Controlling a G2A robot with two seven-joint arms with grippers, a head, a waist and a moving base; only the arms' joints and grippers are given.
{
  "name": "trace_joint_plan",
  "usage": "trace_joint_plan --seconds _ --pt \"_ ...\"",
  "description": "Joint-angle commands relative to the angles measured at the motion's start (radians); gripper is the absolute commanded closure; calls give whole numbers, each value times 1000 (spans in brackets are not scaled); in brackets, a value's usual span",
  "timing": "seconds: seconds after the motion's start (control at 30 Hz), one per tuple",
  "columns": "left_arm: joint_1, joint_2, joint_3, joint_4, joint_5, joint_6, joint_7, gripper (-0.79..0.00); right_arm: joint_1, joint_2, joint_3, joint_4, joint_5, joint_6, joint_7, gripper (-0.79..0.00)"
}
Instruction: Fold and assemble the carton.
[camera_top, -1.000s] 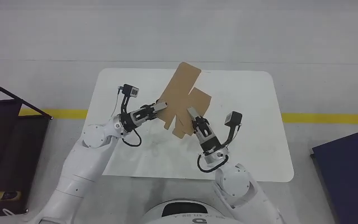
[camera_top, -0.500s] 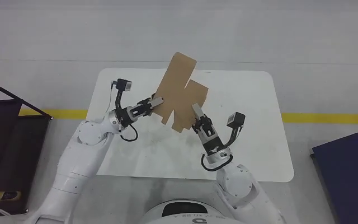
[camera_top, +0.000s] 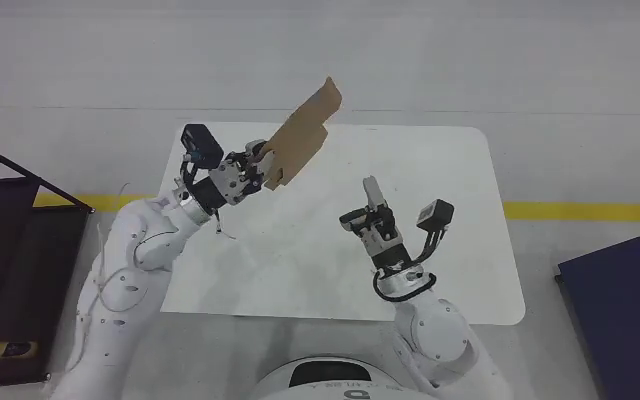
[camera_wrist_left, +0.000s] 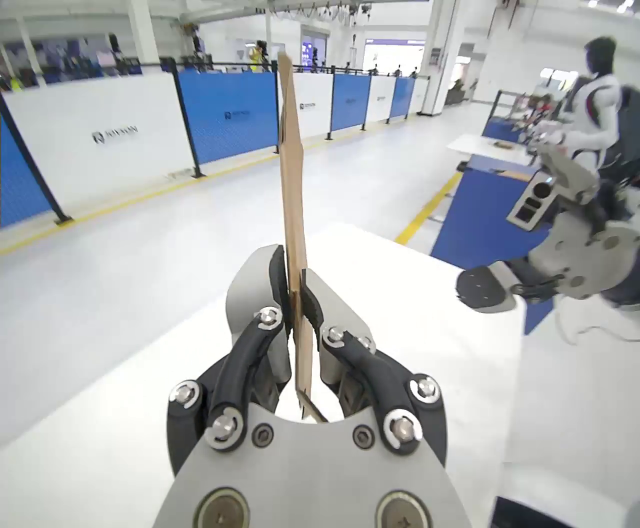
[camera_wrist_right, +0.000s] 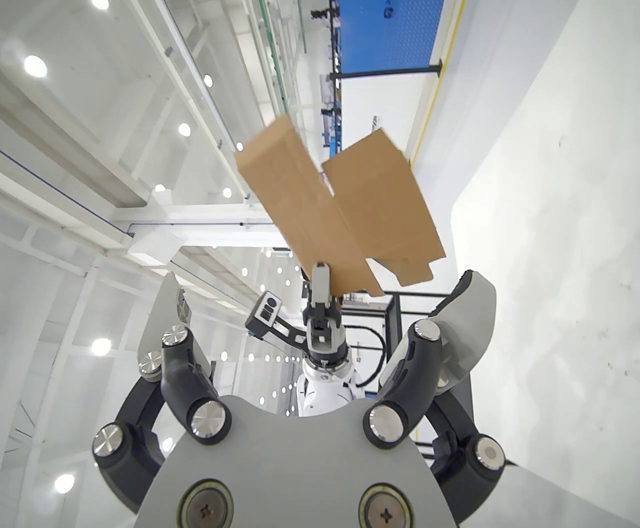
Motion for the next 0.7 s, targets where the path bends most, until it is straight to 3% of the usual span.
trace_joint_plan --seconds 0.0,0.17,0.33,0.47,0.67 --pt "15 0 20 -24 207 28 86 0 24 -6 -36 -13 -13 53 -12 -785" --pt "49 4 61 -63 458 73 227 0 95 -29 -94 -25 -6 242 -131 -785" --pt "76 7 63 -77 463 59 256 0 141 -54 -86 -11 209 355 -175 -763" --pt "83 12 59 -85 455 1 257 0 166 -62 -70 12 285 400 -170 -779" --pt "103 24 54 -125 520 -103 291 0 175 -71 -25 33 391 462 -209 -686"
